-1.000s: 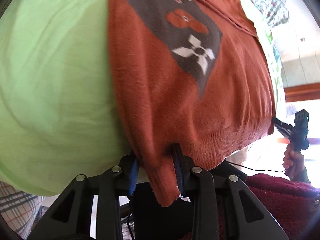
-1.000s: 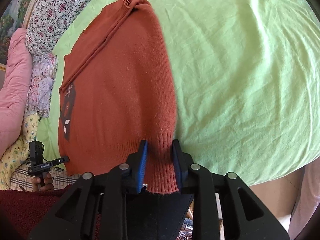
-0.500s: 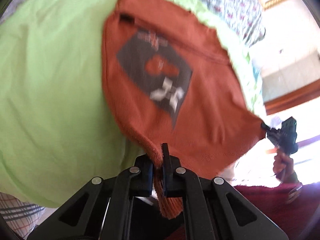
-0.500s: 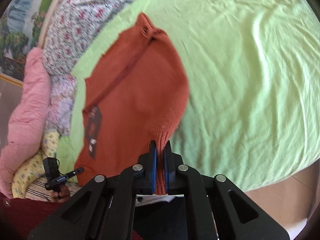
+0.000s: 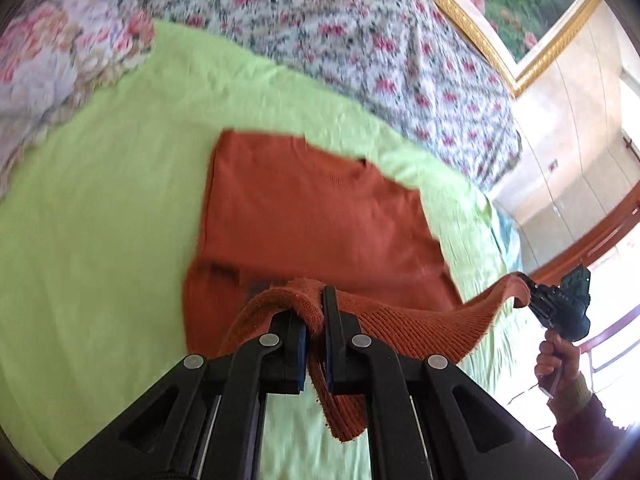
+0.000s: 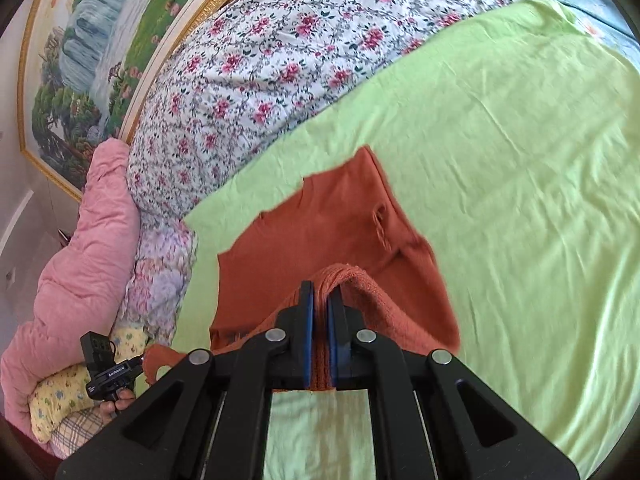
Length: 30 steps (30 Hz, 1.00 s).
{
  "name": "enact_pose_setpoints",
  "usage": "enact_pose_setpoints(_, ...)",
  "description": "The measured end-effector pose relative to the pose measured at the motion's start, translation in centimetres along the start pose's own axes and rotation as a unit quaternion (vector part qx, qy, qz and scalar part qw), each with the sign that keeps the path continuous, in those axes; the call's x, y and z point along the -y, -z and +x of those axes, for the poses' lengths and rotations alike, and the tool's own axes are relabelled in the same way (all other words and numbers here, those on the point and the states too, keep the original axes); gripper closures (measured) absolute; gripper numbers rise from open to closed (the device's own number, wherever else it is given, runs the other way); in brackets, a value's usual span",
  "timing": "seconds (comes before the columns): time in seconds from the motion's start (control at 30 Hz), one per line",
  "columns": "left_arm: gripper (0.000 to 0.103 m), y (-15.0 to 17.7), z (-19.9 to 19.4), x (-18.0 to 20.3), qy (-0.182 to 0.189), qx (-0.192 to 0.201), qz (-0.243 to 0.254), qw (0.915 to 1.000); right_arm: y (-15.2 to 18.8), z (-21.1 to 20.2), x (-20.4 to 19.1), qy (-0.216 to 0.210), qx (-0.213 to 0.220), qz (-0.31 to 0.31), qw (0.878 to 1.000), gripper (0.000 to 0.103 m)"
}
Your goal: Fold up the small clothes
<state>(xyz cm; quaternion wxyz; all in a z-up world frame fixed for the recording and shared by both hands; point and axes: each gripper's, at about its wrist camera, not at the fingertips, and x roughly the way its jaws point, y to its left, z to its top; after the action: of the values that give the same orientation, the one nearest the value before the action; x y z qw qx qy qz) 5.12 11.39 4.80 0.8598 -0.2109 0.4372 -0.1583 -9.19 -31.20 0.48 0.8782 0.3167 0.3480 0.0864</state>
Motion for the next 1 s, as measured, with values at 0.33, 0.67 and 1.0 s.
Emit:
enact_pose_setpoints(0.33,0.099,-7.4,7.0,-3.7,-0.032,0.013,-0.056,0.9979,-7.6,9.2,0.4,0.012,-0.005,-0.011,1.000,0.096)
enact_pose_setpoints(0.67,0.099,-11.1,14.0,-6.9,-0.064,-0.011,-0.084,0.9943,-11.1,17.5,3.2,0.048,-0.052,-0.012,0.997,0.096)
enact_pose_setpoints(1.0,0.097,-11.3,20.2,-9.1,-0.097,-0.045,-0.090,0.9902,-11.7,22.0,6.4,0.077,-0.089,0.005,0.993,0.094)
